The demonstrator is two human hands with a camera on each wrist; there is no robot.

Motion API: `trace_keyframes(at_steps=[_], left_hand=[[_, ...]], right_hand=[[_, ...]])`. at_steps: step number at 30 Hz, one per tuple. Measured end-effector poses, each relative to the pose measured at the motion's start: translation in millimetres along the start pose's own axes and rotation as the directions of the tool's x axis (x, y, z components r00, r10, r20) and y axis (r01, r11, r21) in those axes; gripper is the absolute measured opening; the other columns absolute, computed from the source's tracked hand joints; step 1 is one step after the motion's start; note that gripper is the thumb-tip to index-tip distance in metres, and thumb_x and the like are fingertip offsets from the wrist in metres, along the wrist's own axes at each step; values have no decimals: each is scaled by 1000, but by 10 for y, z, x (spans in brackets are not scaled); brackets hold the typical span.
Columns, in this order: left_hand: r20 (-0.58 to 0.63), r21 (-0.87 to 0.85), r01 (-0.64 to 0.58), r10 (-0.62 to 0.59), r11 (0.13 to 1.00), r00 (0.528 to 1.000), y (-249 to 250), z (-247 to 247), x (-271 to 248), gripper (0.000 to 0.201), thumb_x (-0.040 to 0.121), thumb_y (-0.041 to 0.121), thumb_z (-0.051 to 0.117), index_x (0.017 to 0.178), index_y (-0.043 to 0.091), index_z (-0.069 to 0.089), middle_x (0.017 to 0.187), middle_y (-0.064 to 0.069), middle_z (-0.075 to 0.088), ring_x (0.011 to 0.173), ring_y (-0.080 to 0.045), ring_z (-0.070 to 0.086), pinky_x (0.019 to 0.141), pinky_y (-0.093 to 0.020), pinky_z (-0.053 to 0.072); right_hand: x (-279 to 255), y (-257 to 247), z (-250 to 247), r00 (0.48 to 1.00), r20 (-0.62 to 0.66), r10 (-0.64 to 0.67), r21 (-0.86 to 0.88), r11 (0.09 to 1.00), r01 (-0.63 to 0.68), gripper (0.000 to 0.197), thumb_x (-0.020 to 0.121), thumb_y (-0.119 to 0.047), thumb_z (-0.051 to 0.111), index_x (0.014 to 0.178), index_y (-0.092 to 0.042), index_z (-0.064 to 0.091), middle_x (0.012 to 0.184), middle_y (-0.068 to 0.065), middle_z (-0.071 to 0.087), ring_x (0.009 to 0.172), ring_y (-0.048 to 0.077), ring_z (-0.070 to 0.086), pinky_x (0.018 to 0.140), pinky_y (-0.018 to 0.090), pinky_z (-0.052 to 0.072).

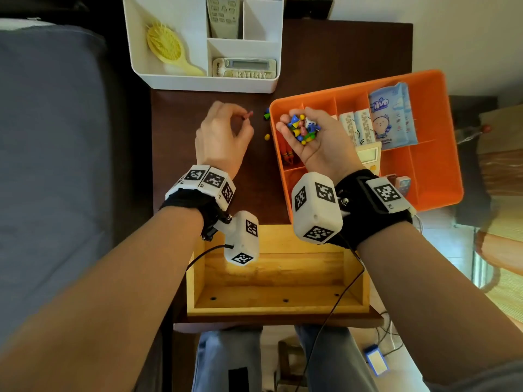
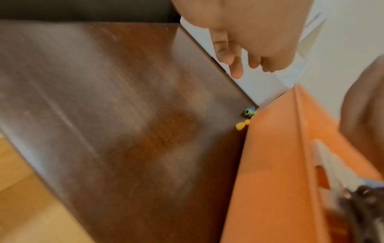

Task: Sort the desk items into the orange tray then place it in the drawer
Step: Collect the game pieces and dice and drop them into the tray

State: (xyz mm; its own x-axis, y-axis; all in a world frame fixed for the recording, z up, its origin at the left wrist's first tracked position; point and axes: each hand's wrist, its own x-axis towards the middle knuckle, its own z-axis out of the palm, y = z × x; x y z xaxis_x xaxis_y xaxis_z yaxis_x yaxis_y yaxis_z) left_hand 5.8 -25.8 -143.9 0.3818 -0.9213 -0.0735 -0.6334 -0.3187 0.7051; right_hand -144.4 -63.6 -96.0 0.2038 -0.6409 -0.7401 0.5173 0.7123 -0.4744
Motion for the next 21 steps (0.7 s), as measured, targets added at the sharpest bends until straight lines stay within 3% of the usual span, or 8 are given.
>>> trace_keyframes(at_steps=[2, 5, 7, 10, 13, 17, 21], left_hand=[[-53, -94, -77, 72, 993, 996, 91, -56, 88, 17, 81, 23, 57, 90, 13, 67, 95, -5, 65, 66, -14, 60, 67, -31, 50], [-82, -193, -193, 180, 962, 980, 249, -93, 151, 16, 78, 23, 61, 85, 11, 69, 87, -6, 66, 68, -7, 57, 65, -22, 48], [-35, -201, -249, 247, 947, 968, 315, -76, 164, 17, 77, 26, 61, 84, 12, 69, 87, -6, 64, 77, -10, 59, 67, -27, 50], [58, -160, -312, 325, 936, 944, 322, -25, 185, 18, 74, 27, 62, 86, 15, 70, 92, -5, 60, 91, -19, 56, 68, -34, 51], [100, -146, -363, 379, 920, 920, 304, -5, 210, 20, 74, 25, 63, 90, 17, 70, 96, -4, 60, 98, -19, 52, 72, -34, 49], [109, -142, -420, 436, 896, 893, 307, -1, 259, 31, 76, 28, 64, 105, 17, 66, 105, -4, 59, 103, -19, 52, 75, -27, 46], [70, -193, -371, 390, 908, 918, 221, -5, 311, 29, 85, 18, 54, 113, 14, 59, 107, -5, 60, 98, -13, 56, 74, -21, 45]], right_hand=[[21, 4, 29, 1000, -8, 11, 5, 1000, -11, 21, 95, -11, 48, 92, 5, 61, 80, 16, 71, 77, 24, 72, 74, 29, 59], [50, 4, 67, 1000, -12, 13, -6, 1000, -13, 20, 95, -11, 47, 96, 5, 60, 91, 18, 68, 80, 23, 70, 73, 29, 59], [77, 12, 88, 1000, -12, 13, -8, 1000, -13, 19, 95, -10, 48, 100, 4, 60, 99, 19, 67, 86, 23, 69, 74, 30, 59], [129, 16, 100, 999, -13, 33, -7, 999, -33, 31, 94, -12, 49, 119, 5, 55, 117, 21, 63, 106, 27, 64, 82, 33, 57], [180, -8, 129, 999, 19, 50, 27, 998, -51, 33, 95, -14, 47, 120, 6, 53, 108, 20, 65, 94, 24, 67, 81, 32, 57], [236, -53, 151, 998, 23, 59, 84, 995, -60, 27, 95, -15, 47, 110, 6, 57, 96, 19, 64, 71, 19, 68, 62, 25, 58], [260, -124, 166, 1000, -7, 25, 115, 993, -24, 21, 95, -13, 48, 91, 5, 59, 83, 16, 63, 77, 20, 65, 64, 25, 59]])
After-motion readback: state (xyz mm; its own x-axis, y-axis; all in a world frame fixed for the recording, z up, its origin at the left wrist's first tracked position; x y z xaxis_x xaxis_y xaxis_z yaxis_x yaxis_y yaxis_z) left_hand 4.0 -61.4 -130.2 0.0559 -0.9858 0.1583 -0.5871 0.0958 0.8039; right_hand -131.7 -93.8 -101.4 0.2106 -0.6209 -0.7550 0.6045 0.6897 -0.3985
